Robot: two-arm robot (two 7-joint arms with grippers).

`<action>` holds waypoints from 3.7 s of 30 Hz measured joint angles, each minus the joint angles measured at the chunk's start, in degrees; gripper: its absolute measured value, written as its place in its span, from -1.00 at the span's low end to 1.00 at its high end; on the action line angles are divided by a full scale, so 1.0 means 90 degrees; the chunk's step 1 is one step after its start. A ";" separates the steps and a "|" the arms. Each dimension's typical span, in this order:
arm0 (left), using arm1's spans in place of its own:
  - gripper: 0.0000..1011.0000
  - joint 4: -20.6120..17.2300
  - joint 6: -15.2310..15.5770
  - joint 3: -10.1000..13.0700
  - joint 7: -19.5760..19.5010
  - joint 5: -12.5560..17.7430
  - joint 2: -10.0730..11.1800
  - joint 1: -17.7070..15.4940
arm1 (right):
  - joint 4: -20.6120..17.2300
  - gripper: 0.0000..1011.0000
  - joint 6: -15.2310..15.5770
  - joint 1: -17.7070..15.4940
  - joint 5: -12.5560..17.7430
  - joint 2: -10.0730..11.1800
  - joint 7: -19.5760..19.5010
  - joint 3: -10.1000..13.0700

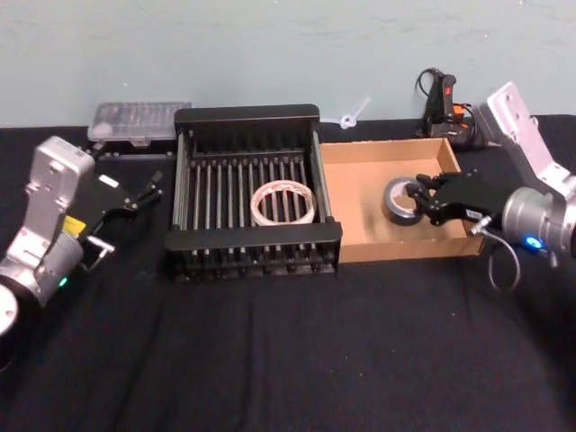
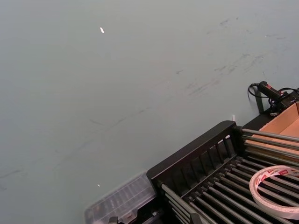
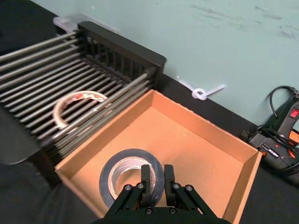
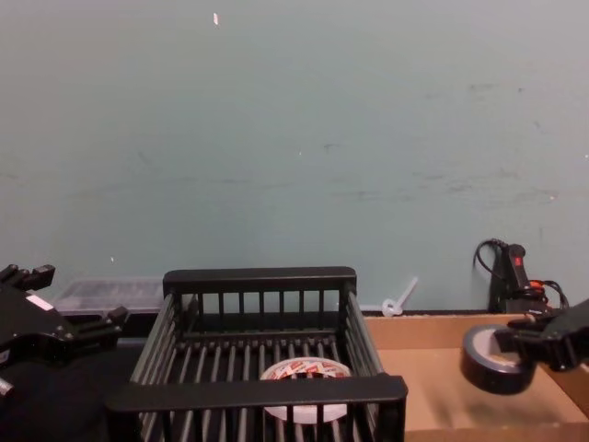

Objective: Pick up the white tape and place it into the black box , Pick up the silver tape and place it into the brown box.

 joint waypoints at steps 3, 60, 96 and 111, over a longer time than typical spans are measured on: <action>0.98 0.0000 0.0000 0.0000 0.0000 0.0000 0.0000 0.0000 | 0.0281 -0.65 0.0011 0.0192 -0.0129 -0.0150 -0.0014 -0.0044; 0.98 0.0000 0.0000 0.0000 0.0000 0.0000 0.0000 -0.0001 | 0.1026 0.98 -0.0052 0.0618 -0.0375 -0.0533 -0.0006 -0.0110; 0.98 0.0000 0.0000 0.0000 -0.0001 0.0000 0.0000 -0.0001 | -0.0333 0.98 -0.2488 -0.1702 -0.1416 -0.0877 -0.2326 0.1137; 0.98 0.0000 0.0000 0.0000 -0.0001 0.0000 0.0000 0.0000 | -0.0346 0.98 -0.2387 -0.1721 -0.1401 -0.0911 -0.2269 0.1181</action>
